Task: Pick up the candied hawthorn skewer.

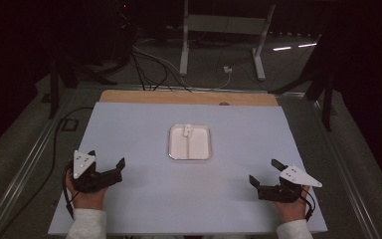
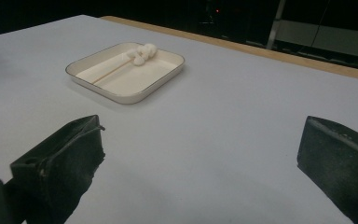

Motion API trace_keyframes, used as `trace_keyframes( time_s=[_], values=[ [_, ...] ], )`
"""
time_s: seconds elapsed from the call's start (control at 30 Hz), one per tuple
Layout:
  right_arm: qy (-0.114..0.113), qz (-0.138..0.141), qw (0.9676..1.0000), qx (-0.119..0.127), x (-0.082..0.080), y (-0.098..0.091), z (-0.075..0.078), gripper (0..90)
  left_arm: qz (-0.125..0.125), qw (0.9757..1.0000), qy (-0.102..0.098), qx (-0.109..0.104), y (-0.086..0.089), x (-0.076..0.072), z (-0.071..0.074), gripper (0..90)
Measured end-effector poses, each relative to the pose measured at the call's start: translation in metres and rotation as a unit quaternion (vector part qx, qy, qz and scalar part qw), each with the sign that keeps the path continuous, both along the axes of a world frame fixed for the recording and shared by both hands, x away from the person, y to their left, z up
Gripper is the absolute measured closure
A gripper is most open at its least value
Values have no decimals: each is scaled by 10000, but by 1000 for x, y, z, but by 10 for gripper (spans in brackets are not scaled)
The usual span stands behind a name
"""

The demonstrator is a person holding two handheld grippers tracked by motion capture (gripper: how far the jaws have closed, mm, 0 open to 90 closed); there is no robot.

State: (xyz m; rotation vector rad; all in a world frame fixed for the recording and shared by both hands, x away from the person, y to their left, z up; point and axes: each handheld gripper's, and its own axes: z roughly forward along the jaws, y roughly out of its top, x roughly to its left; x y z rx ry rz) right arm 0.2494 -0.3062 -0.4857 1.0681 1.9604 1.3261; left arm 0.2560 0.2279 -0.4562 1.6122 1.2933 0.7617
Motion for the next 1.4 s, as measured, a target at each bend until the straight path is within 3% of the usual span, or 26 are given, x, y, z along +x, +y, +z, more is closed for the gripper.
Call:
trace_keyframes(
  time_s=[0.27, 0.57, 0.8, 1.3, 1.4],
  values=[
    [1, 7, 10000, 3, 1, 1, 0, 1, -5, 10000, 45, -80, -20, 21, 7, 5],
    [-13, -29, 10000, 41, 2, 0, 0, 1, -205, 9998, 32, 81, -46, 43, 17, 4],
    [-32, -53, 10000, 49, 3, 0, 0, 0, -304, 9995, 8, 81, -71, 62, 21, 4],
    [-26, -80, 10000, 50, 5, -1, -2, 1, -449, 9988, 150, -86, -105, 95, 8, 5],
    [-40, -52, 10000, 34, 6, 1, -2, 1, -484, 9987, 176, -38, -112, 101, 5, 5]
  ],
)
